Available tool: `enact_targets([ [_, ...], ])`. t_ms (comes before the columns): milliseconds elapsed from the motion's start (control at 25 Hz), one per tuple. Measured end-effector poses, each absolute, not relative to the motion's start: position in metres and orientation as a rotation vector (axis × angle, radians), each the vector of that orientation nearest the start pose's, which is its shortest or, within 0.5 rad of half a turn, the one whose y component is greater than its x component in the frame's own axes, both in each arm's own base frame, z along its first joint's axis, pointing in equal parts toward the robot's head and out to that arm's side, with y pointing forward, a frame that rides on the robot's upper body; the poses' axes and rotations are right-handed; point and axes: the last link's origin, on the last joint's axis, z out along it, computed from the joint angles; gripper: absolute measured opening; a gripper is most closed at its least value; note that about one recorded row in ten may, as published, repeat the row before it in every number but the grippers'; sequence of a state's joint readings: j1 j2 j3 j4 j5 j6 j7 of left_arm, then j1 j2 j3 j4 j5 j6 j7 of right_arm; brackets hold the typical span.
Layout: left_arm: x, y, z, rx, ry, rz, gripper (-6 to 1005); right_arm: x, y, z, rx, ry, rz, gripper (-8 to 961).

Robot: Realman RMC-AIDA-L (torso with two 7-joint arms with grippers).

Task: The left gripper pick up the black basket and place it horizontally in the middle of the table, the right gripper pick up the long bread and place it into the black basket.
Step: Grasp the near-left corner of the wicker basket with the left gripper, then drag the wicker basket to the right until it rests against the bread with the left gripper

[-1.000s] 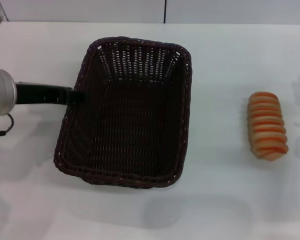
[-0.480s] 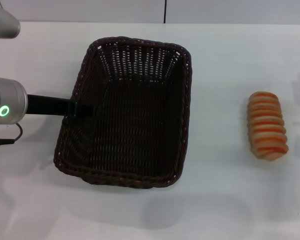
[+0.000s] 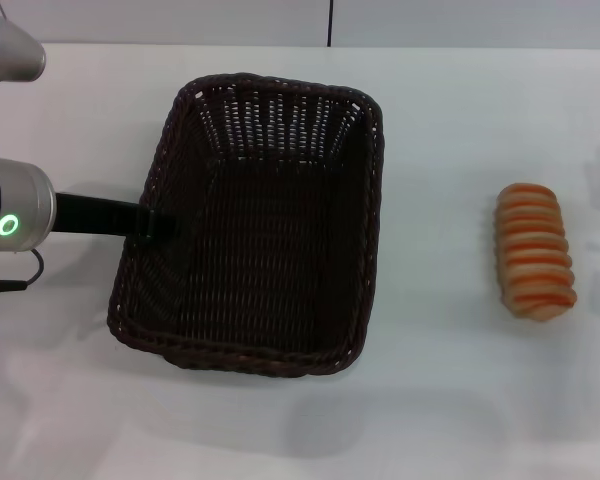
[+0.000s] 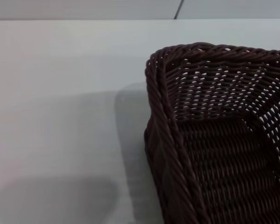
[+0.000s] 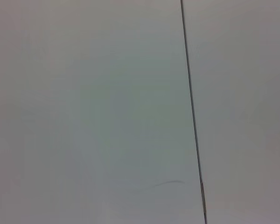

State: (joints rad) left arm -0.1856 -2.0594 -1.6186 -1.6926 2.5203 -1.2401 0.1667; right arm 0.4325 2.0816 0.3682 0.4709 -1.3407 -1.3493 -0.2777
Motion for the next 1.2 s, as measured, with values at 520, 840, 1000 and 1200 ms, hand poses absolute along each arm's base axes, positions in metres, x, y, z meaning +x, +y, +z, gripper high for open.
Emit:
enact_targets([
  [520, -0.212, 0.315, 0.024, -2.168, -1.280, 0.017, 252, 0.309, 0.313, -0.020, -1.220, 0.608, 0.652, 824],
  [840, -0.210, 0.318, 0.035, -2.196, -1.202, 0.040, 191, 0.309, 0.312, -0.020, -1.218, 0.611, 0.652, 824],
  [1000, -0.206, 0.324, 0.046, -2.200, -1.157, 0.029, 193, 0.309, 0.312, -0.020, -1.217, 0.612, 0.654, 824],
  [1200, -0.185, 0.333, 0.065, -2.266, -1.031, 0.019, 192, 0.309, 0.312, -0.020, -1.216, 0.612, 0.653, 824],
])
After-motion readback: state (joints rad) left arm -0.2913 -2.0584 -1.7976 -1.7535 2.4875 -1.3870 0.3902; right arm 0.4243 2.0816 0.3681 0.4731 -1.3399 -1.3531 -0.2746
